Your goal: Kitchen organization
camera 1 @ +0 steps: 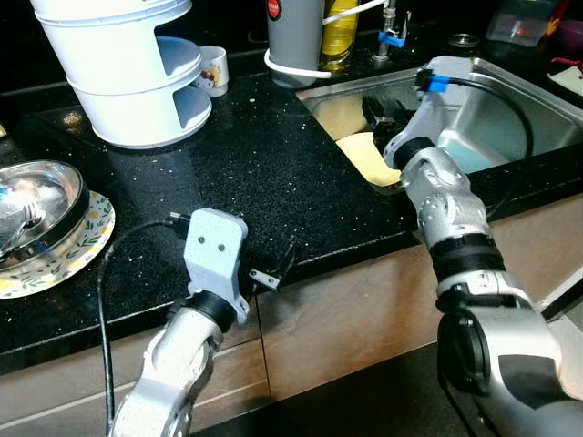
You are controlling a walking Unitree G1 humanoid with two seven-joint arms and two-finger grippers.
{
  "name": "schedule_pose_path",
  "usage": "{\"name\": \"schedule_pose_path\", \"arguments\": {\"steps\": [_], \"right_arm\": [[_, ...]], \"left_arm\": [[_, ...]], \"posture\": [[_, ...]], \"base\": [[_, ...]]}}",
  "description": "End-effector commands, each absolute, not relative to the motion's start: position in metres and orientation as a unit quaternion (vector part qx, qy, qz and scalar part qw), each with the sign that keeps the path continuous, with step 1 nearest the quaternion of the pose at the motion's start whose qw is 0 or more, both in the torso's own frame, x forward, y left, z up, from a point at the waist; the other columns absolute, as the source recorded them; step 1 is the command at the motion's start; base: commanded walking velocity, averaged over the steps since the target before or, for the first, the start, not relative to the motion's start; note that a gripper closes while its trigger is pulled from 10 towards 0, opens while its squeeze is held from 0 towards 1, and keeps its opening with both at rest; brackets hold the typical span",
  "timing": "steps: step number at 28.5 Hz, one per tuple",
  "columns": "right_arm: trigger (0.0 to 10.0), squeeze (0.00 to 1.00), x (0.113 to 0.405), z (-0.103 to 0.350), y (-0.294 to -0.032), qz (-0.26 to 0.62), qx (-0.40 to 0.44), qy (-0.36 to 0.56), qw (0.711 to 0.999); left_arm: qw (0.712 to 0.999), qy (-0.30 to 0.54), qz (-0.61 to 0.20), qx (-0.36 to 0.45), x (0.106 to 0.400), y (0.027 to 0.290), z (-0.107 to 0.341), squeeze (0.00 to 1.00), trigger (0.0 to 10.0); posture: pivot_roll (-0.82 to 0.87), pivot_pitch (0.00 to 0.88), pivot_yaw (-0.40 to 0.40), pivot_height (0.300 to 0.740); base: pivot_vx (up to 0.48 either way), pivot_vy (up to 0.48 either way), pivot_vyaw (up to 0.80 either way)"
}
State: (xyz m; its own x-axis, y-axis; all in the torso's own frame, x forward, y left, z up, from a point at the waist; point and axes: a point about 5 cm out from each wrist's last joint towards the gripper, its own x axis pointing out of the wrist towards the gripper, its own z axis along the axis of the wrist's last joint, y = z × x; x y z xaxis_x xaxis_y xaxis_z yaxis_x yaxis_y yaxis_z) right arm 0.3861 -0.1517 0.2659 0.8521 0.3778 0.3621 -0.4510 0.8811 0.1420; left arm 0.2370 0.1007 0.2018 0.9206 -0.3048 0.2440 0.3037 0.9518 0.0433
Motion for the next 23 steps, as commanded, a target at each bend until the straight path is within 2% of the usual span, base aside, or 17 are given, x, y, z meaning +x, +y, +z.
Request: {"name": "schedule_pose_path", "arguments": {"steps": [1,6,11,18,20,23], "right_arm": [[10.0,0.00,0.381,0.273,-0.132,0.269,0.111,-0.176,0.940],[10.0,0.00,0.365,0.273,-0.107,0.346,0.126,-0.191,0.910],[10.0,0.00,0.361,0.270,-0.100,0.368,0.142,-0.193,0.898],[10.0,0.00,0.354,0.261,-0.098,0.383,0.151,-0.177,0.894],[10.0,0.00,0.350,0.257,-0.095,0.391,0.153,-0.171,0.891],[10.0,0.00,0.348,0.253,-0.093,0.389,0.151,-0.166,0.894]], "left_arm": [[0.984,-0.120,-0.127,0.014,0.239,0.109,0.199,0.00,10.0],[0.987,-0.145,-0.056,0.037,0.244,0.125,0.207,0.00,10.0],[0.969,-0.221,0.010,0.111,0.240,0.139,0.231,0.00,10.0],[0.958,-0.231,0.045,0.165,0.233,0.149,0.229,0.00,10.0],[0.958,-0.225,0.071,0.163,0.233,0.159,0.225,0.00,10.0],[0.965,-0.212,0.116,0.103,0.241,0.179,0.221,0.00,10.0]], "posture": [[0.10,0.041,0.029,0.740],[0.10,0.001,0.025,0.740],[0.11,0.000,0.012,0.740],[0.12,0.000,-0.006,0.740],[0.12,0.000,-0.014,0.740],[0.12,0.000,-0.020,0.740]], "base": [[0.000,0.000,0.78],[0.000,0.000,0.78],[0.000,0.000,0.79],[0.000,0.000,0.78],[0.000,0.000,0.78],[0.000,0.000,0.67]]}}
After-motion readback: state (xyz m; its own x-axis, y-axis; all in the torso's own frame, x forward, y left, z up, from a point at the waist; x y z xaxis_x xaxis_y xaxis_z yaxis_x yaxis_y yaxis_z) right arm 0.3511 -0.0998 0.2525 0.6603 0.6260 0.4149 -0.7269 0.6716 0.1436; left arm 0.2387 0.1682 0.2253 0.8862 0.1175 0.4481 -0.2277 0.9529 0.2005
